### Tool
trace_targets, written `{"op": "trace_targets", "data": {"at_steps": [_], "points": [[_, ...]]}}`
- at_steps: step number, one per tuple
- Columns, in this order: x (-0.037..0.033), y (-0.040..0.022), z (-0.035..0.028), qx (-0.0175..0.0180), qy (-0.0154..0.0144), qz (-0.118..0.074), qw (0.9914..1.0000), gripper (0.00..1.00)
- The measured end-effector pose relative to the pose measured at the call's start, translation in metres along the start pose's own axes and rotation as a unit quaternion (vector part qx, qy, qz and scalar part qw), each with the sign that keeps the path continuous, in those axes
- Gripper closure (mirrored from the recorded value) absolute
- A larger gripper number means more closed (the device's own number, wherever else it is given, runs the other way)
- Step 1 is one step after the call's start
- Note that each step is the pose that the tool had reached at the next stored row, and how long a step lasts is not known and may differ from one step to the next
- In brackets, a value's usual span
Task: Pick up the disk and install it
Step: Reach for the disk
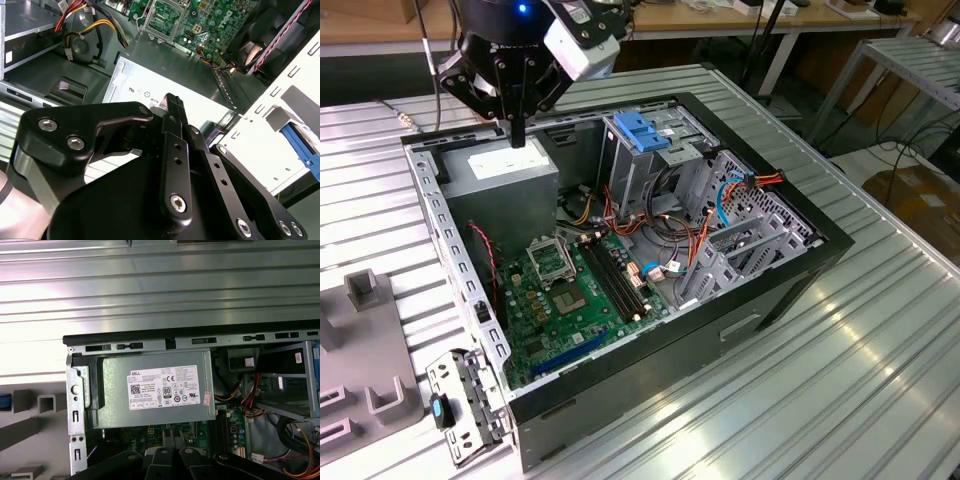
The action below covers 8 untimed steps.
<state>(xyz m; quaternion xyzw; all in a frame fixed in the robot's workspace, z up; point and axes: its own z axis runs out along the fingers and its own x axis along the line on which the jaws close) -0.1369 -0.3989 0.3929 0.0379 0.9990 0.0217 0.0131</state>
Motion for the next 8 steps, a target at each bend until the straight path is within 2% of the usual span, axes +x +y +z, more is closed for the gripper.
{"op": "trace_targets", "data": {"at_steps": [8], "points": [[0.0033, -0.0003, 0.0001, 0.0000, 0.0000, 0.000, 1.00000, 0.89]]}}
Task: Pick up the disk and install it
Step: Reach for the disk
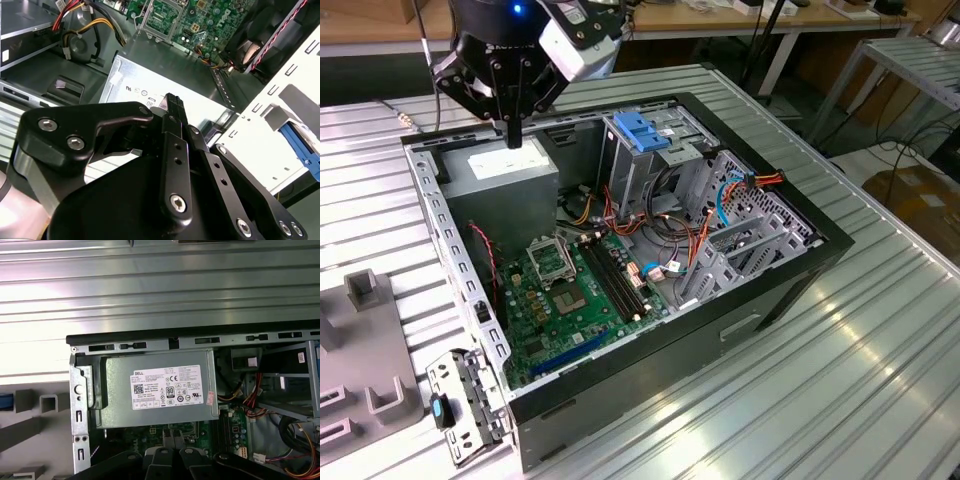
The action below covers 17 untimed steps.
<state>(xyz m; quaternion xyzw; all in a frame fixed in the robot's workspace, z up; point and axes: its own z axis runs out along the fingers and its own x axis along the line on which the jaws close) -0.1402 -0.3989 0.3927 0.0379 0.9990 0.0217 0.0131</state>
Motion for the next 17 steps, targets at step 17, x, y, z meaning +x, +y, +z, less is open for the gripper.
{"op": "trace_targets", "data": {"at_steps": [17], "points": [[0.0061, -0.0005, 0.0005, 0.0000, 0.0000, 0.000, 1.00000, 0.89]]}}
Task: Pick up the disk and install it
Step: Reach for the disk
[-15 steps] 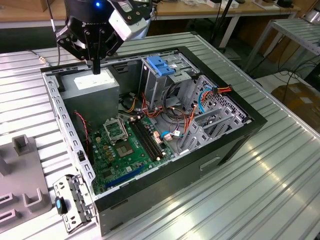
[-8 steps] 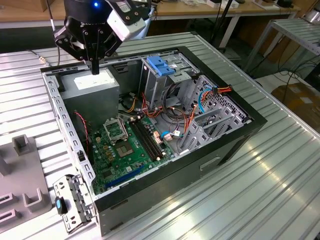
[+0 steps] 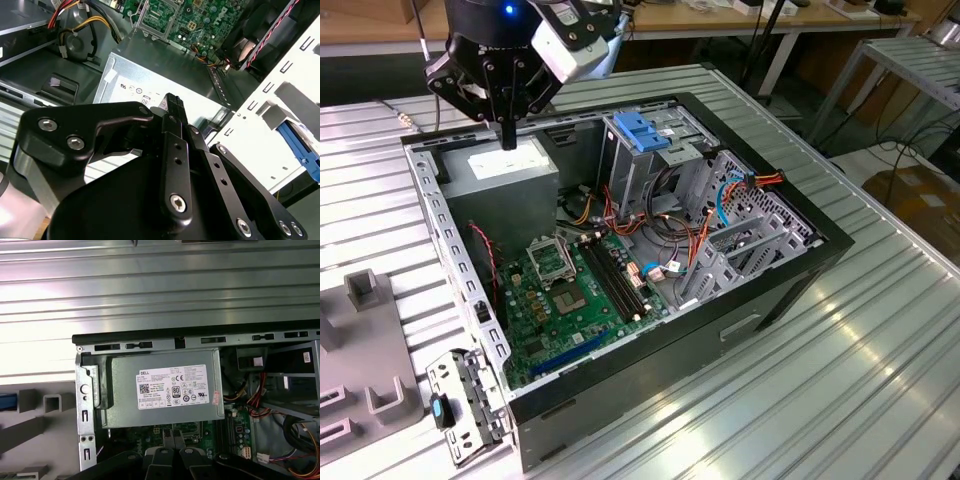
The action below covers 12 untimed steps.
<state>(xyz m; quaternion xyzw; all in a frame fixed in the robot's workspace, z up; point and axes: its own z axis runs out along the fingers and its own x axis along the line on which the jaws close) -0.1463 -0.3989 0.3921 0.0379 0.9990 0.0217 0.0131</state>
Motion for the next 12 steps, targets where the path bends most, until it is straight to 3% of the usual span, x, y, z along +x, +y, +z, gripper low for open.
{"op": "trace_targets", "data": {"at_steps": [12], "points": [[0.0037, -0.0003, 0.0005, 0.0000, 0.0000, 0.000, 1.00000, 0.89]]}}
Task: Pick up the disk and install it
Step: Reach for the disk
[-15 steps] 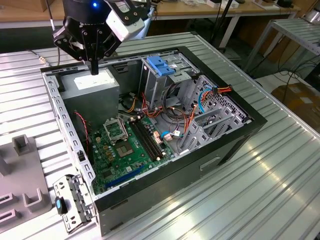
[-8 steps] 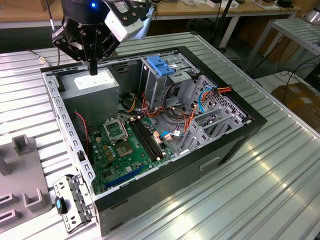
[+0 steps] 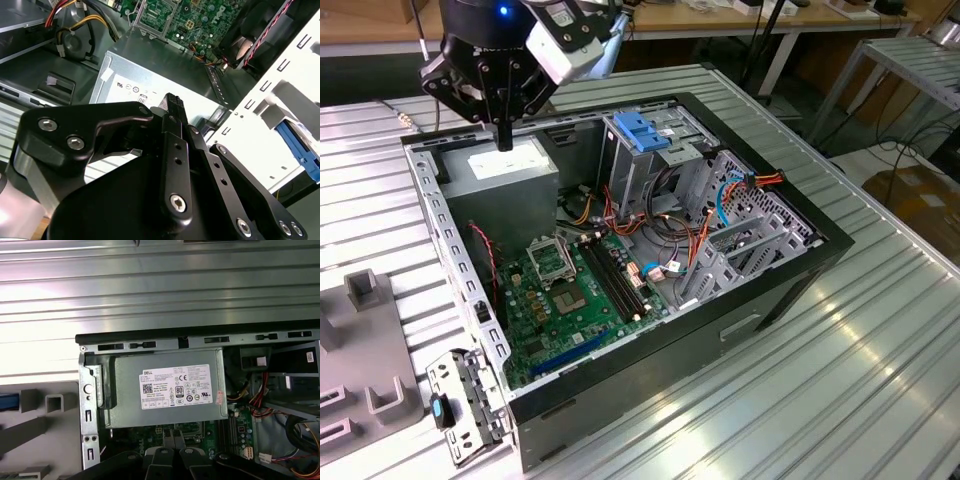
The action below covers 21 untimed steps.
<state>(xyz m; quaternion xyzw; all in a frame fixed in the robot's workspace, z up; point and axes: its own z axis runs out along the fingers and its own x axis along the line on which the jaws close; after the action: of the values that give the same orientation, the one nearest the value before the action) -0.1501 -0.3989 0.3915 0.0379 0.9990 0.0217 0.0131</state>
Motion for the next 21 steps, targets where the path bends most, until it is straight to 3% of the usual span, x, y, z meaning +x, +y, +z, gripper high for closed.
{"op": "trace_targets", "data": {"at_steps": [21], "points": [[0.0106, -0.0008, 0.0004, 0.0000, 0.0000, 0.000, 1.00000, 0.89]]}}
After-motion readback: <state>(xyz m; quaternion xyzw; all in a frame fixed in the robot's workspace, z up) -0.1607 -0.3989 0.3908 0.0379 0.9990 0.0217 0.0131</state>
